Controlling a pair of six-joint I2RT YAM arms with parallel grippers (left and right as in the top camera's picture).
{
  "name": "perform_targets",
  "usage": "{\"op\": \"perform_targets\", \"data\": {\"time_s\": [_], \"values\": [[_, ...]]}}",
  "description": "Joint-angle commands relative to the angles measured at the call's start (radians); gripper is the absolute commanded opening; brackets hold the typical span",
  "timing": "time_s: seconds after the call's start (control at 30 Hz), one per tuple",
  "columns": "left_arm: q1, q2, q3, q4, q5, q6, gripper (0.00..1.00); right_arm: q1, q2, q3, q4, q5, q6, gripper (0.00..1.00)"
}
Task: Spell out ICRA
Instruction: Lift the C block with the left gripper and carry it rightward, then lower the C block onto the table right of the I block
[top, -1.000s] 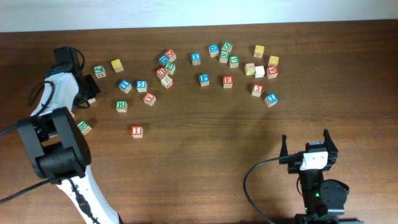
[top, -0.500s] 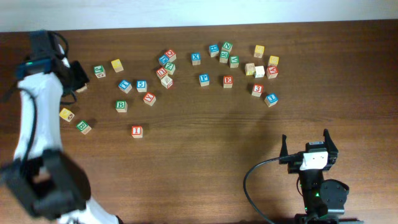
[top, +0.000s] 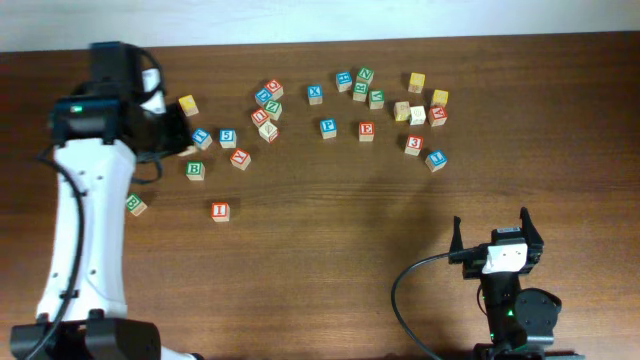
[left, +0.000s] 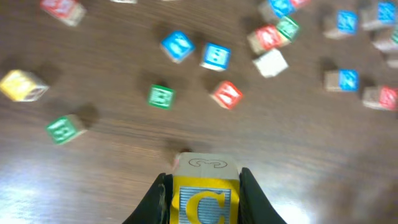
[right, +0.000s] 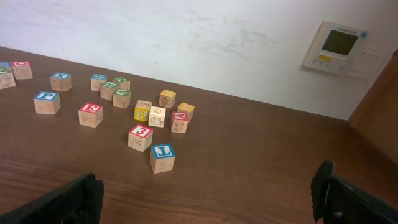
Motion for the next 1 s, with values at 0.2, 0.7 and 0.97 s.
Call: {"op": "perform_targets", "data": {"time_s": [0.2,0.7,0.97], "values": [[-0.271,0.001,-0.017,-0.018,0.008,-0.002,0.12,0.0,-0.006,-0.005,-0.004,-0.009,0.004,0.98],[-0.454,0.001,-0.422,0.201,-0.15,-0.15,0.11,0.0,-0.006,-0.005,-0.004,-0.009,0.004,0.98],[-0.455,0.001,-0.669,0.479,-0.277,-0.149,0.14,0.0,-0.006,-0.005,-0.004,-0.009,0.004,0.99]]}}
